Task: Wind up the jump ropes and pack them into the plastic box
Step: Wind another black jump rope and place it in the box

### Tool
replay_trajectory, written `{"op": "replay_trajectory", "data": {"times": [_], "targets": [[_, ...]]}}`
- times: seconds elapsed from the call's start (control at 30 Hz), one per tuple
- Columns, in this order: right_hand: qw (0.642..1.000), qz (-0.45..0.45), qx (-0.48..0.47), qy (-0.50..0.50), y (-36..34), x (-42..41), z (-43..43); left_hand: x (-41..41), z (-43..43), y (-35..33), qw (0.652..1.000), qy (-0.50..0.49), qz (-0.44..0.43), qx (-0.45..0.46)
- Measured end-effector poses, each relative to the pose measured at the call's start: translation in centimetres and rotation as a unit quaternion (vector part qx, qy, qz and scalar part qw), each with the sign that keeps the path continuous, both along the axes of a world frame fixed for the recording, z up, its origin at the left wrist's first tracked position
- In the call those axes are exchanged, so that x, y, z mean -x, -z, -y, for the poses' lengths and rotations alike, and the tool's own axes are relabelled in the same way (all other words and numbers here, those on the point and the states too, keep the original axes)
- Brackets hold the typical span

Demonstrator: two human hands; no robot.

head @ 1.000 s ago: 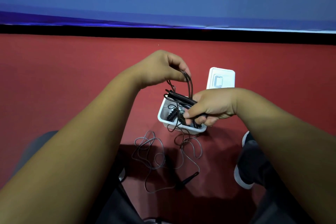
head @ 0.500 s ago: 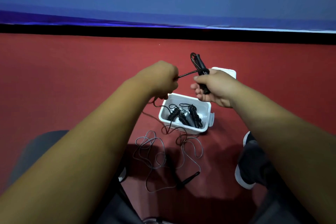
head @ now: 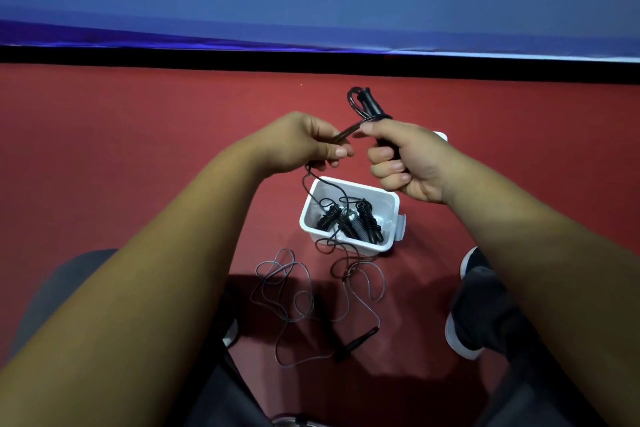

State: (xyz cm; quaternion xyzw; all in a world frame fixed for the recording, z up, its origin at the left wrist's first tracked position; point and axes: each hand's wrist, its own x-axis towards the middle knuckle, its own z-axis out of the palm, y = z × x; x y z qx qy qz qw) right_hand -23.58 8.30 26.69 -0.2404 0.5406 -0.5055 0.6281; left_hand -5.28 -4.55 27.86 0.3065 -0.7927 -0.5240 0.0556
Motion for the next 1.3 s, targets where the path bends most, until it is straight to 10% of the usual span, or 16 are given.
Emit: {"op": "replay_trajectory", "data": {"times": [0.33,0.57,1.3], "targets": [[0.996,0.004,-0.024,0.088,-0.3,0.2,0.3,-0.1,-0.5,-0.4,0.995,0.02,0.013,-0.095],[0.997,-0.071,-0.019,0.011,-0.8,-1.8,0.0,1.3,-1.8,-1.3,0.988,-0.084,-0.132,-0.007],[0.999,-0.033,0.01,-0.008,-0.3,-0.8,0.1,2.6,-1.3,-0.1,0.983,-0.151,-0.094,0.056]]}}
